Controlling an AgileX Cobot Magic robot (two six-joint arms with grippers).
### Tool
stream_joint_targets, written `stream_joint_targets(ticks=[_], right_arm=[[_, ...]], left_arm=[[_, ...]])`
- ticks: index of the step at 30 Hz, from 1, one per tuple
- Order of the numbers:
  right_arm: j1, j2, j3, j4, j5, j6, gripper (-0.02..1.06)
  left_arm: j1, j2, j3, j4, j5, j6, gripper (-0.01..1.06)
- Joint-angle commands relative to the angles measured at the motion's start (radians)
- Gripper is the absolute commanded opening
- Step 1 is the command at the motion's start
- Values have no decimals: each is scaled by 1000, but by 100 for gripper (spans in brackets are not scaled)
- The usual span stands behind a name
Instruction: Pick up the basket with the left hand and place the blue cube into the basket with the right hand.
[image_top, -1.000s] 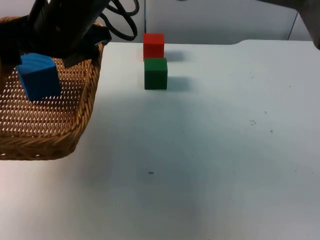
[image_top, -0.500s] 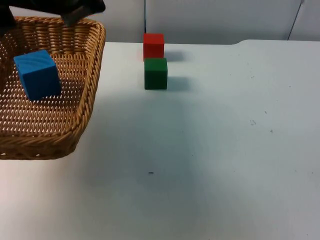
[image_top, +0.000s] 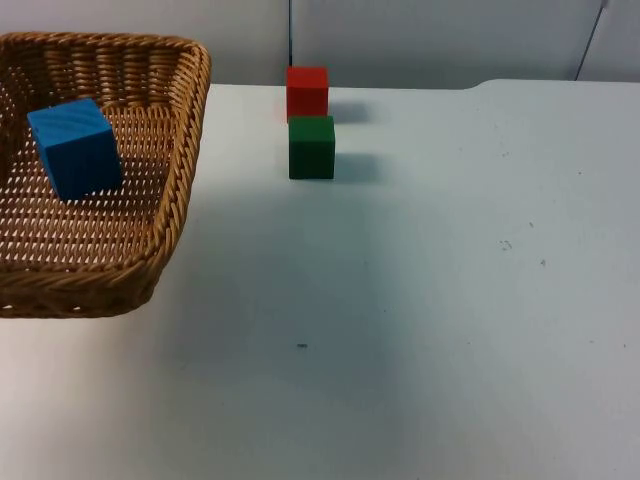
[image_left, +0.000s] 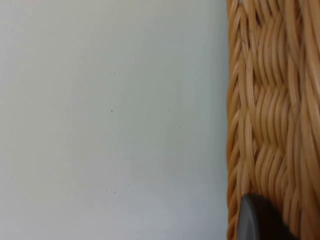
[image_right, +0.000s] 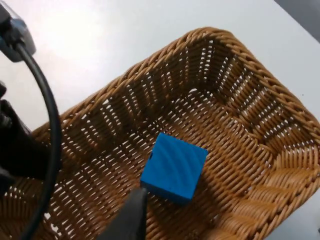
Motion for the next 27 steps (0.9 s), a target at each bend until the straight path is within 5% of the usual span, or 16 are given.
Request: stream_joint_targets(ticks=[1, 7, 10, 14, 27], right_arm=[[2, -78, 59, 5, -54, -26, 102], [2, -220, 329, 8, -279, -34, 102], [2, -373, 656, 8, -513, -49, 102], [2, -485, 886, 8, -669, -49, 102], [4, -767, 1380, 33, -908, -21, 102]], left_arm=[[-3, -8, -1, -42, 16, 0, 0], [-3, -8, -1, -44, 16, 0, 0], [-3, -8, -1, -52, 16, 6, 0], [-3, -8, -1, -54, 9, 7, 0], [-46, -8, -1, -63, -138, 43, 0]])
